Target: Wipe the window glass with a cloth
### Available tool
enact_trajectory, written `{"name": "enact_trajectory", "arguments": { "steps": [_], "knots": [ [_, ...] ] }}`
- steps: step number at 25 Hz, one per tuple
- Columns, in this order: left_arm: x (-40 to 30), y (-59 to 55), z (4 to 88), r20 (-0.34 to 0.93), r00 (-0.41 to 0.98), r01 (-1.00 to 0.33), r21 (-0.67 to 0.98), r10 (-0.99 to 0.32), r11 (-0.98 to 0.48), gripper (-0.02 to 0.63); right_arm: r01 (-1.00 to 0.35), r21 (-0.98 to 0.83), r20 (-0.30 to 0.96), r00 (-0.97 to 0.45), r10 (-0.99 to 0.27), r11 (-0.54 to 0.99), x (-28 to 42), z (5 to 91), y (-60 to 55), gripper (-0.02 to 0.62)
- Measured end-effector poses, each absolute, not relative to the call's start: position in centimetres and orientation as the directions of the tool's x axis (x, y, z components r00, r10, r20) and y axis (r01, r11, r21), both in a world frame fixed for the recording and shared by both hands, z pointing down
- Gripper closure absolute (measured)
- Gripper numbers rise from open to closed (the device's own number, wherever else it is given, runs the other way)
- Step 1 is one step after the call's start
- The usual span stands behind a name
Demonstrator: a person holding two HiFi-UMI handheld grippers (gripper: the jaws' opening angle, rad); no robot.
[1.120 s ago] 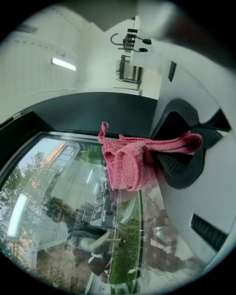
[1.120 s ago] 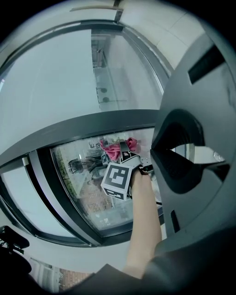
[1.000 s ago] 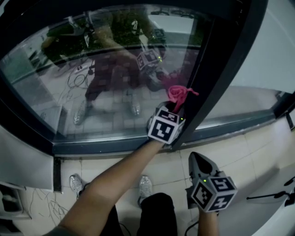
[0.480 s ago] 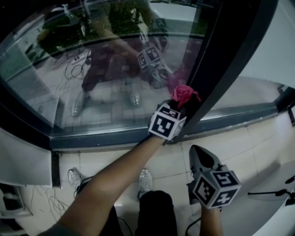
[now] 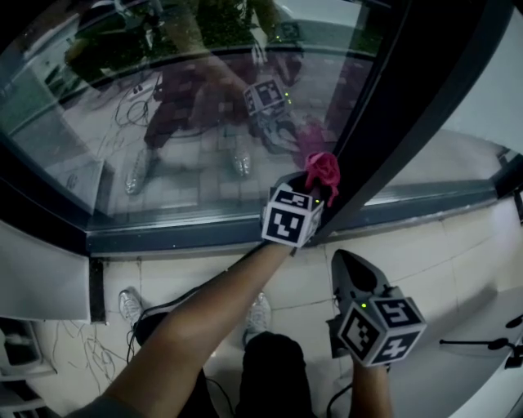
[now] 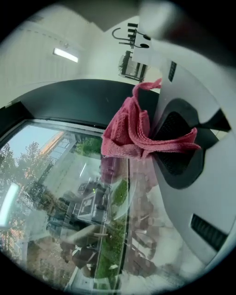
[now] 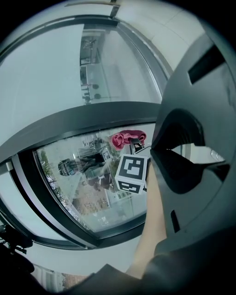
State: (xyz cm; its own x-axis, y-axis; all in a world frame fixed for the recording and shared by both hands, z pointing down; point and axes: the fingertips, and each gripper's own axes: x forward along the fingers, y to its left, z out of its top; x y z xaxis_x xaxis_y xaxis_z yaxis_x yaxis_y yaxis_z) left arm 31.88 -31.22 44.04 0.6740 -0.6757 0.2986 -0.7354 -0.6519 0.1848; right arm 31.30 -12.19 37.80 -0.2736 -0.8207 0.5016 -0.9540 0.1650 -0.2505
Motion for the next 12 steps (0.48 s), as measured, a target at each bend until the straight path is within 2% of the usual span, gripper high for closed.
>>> {"name": "enact_trajectory", "arguments": {
  "steps": [12],
  "knots": [
    [24.3, -31.0, 45.3, 0.322, 0.567, -0.823, 0.207, -0.758, -0.528, 0.554, -0.944, -0.256, 0.485, -0.311, -0.818, 0.207, 28.6, 37.0, -12.0, 0.603]
  ]
}}
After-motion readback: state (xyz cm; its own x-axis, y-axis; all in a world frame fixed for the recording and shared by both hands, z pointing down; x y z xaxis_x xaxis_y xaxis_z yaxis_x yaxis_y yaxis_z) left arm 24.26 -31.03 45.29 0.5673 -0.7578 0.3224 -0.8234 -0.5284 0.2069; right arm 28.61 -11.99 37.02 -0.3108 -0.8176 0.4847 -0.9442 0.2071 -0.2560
